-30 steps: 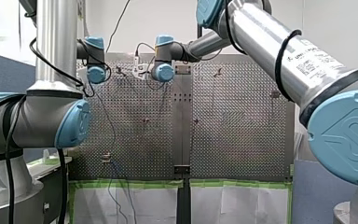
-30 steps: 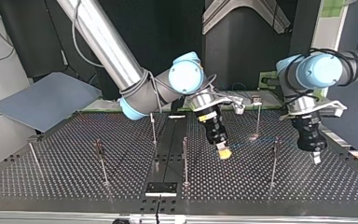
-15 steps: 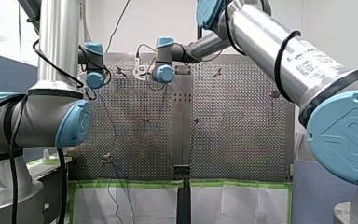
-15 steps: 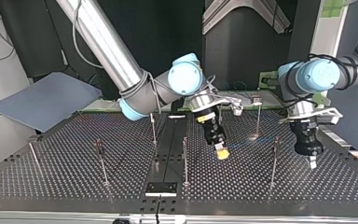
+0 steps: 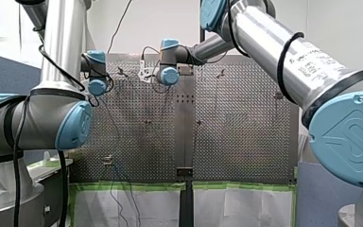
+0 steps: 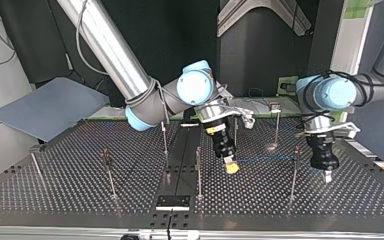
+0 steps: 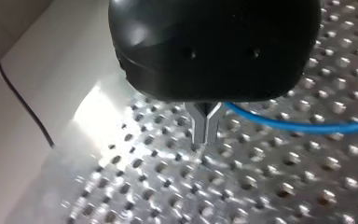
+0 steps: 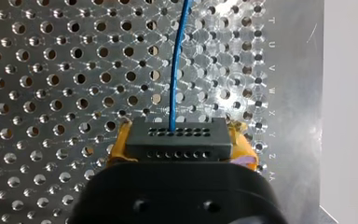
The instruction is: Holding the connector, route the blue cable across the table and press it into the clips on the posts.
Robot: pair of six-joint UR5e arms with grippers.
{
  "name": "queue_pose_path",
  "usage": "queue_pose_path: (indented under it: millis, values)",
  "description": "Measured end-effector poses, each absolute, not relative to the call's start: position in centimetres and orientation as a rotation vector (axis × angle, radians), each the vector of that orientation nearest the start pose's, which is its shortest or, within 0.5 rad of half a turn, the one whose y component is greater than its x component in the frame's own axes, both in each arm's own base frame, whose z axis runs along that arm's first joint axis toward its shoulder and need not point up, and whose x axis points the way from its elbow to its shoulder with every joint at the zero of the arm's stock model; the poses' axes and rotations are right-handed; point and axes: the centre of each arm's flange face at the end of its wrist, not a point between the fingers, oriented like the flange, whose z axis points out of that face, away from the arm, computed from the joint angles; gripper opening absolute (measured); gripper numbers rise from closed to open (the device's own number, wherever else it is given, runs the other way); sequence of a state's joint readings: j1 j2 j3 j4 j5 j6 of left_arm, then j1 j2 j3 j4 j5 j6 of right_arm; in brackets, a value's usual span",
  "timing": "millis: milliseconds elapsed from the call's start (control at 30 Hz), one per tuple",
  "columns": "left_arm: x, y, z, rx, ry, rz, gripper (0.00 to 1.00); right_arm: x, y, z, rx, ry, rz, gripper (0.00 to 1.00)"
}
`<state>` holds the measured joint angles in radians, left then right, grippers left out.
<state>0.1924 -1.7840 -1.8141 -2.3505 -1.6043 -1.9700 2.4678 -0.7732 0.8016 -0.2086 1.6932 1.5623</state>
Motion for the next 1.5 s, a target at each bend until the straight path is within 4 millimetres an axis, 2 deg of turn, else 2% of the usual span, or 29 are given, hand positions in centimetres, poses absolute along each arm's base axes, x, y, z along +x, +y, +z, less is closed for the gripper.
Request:
queue_pose_path:
  millis: [67, 100, 133, 200, 233, 300, 333, 367, 400, 600, 967, 1500]
  values:
    - [58.4, -1.8, 34.1, -0.396, 1.18, -0.154, 0.04, 71.0, -41.2, 36.7, 1.57, -0.674, 1.888, 0.0]
    - [58.4, -1.7, 34.0, -0.399, 1.182, -0.151, 0.25, 71.0, -41.2, 36.7, 1.571, -0.674, 1.888, 0.0]
    - [58.4, -1.7, 33.9, -0.402, 1.184, -0.149, 0.25, 71.0, -41.2, 36.6, 1.571, -0.674, 1.888, 0.0]
    - [58.3, -1.6, 33.8, -0.41, 1.189, -0.142, 0.52, 71.0, -41.2, 36.6, 1.572, -0.673, 1.888, 0.0]
    - [58.3, -1.6, 33.8, -0.413, 1.193, -0.137, 0.52, 71.0, -41.2, 36.6, 1.573, -0.673, 1.887, 0.0]
    - [58.1, -1.7, 33.6, -0.421, 1.204, -0.122, 0.71, 71.0, -41.2, 36.5, 1.574, -0.673, 1.887, 0.0]
    - [58.1, -1.8, 33.5, -0.424, 1.21, -0.115, 0.71, 71.0, -41.2, 36.5, 1.575, -0.673, 1.887, 0.0]
    - [58.0, -1.9, 33.5, -0.426, 1.216, -0.111, 0.89, 71.0, -41.2, 36.4, 1.576, -0.673, 1.886, 0.0]
    - [57.9, -1.9, 33.4, -0.428, 1.224, -0.106, 1.0, 71.0, -41.2, 36.4, 1.577, -0.673, 1.886, 0.0]
    - [57.3, -2.4, 33.3, -0.441, 1.263, -0.073, 1.0, 71.2, -40.9, 36.4, 1.581, -0.671, 1.888, 0.0]
    - [54.6, -3.7, 36.0, -0.472, 1.282, -0.097, 1.0, 71.3, -40.7, 36.3, 1.583, -0.673, 1.887, 0.0]
    - [47.5, -7.5, 35.8, -0.476, 1.411, -0.159, 1.0, 71.3, -40.6, 36.3, 1.587, -0.677, 1.884, 0.0]
